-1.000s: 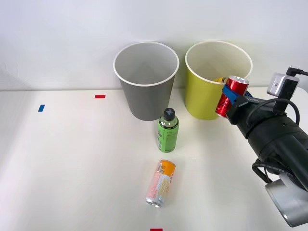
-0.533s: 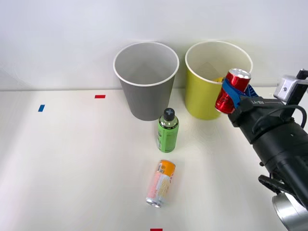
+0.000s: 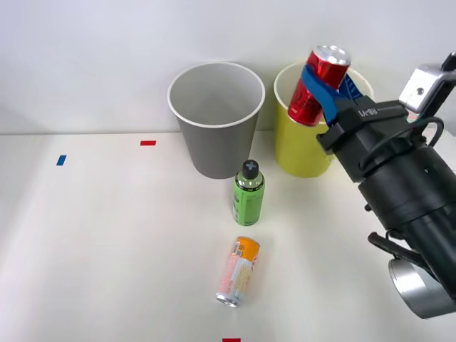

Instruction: Put cans in the gray bin, plastic bottles in the light green bin

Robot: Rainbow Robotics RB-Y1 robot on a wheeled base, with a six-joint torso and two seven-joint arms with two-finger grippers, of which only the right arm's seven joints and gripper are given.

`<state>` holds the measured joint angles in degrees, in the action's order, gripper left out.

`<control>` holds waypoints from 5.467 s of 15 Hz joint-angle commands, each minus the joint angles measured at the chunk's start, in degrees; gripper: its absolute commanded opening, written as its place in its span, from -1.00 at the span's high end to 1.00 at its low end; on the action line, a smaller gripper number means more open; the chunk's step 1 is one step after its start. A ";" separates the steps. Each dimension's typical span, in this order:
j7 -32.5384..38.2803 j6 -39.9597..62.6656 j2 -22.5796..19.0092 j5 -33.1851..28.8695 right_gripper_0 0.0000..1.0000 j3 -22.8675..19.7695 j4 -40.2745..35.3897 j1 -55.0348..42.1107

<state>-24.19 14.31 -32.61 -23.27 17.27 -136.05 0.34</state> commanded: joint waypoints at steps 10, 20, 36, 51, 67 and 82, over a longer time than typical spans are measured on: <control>-1.74 0.02 8.62 -5.12 1.00 10.68 27.68 27.08; -1.39 0.11 13.54 -6.44 0.98 13.76 44.29 38.86; -1.21 1.25 14.50 -11.09 -1.00 13.67 44.29 38.86; 0.19 0.81 5.54 -16.72 -1.00 -4.52 5.36 -5.44; 1.34 -9.56 16.35 -29.46 -1.00 -14.37 0.08 -45.43; -30.92 -39.79 31.38 -14.52 -1.00 -24.74 14.50 -54.57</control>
<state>-45.88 -20.76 -0.79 -44.22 -7.43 -124.44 -51.95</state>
